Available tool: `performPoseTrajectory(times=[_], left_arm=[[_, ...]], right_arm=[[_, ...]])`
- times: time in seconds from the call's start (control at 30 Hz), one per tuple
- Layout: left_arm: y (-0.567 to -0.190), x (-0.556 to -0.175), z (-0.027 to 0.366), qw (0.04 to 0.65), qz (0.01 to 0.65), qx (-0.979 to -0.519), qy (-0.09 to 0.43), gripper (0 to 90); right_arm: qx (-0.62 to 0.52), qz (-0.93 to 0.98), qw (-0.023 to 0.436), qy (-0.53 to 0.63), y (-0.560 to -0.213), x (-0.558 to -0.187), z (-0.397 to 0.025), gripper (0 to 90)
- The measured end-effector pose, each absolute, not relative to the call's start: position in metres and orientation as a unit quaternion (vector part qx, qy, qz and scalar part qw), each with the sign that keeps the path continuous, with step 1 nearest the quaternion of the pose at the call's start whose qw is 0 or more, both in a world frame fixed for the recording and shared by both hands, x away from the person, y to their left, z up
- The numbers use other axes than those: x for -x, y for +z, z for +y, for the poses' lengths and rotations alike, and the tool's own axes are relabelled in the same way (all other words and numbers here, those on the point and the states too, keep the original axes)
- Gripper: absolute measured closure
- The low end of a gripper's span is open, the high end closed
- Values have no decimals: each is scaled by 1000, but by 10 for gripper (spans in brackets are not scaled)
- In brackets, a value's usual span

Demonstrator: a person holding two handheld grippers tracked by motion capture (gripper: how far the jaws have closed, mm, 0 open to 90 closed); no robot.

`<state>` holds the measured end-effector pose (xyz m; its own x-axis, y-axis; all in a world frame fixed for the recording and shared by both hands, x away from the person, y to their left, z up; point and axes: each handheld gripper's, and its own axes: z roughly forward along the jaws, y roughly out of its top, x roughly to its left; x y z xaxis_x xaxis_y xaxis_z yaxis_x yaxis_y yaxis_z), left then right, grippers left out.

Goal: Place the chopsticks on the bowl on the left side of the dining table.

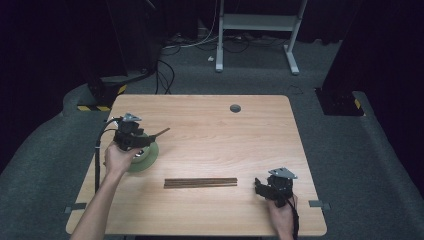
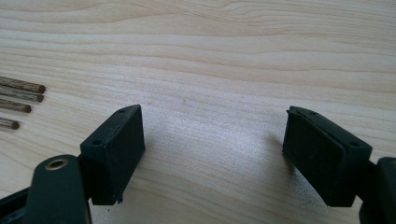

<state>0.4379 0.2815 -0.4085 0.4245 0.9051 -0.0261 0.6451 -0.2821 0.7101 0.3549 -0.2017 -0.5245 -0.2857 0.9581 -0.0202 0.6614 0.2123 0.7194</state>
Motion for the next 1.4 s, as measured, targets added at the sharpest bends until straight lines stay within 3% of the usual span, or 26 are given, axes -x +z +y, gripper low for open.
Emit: performPoseTrajectory(times=[0.33, 0.73, 1.4], left_arm=[[-403, -394, 312, 340, 508, -765, 203, 391], [-429, -351, 333, 316, 527, -765, 193, 387], [-451, -358, 354, 290, 561, -756, 175, 386]], right_arm=[[-546, 741, 241, 308, -525, -355, -202, 204], [-547, 741, 241, 308, -525, -355, -202, 204], [-547, 740, 241, 308, -525, -355, -202, 204]])
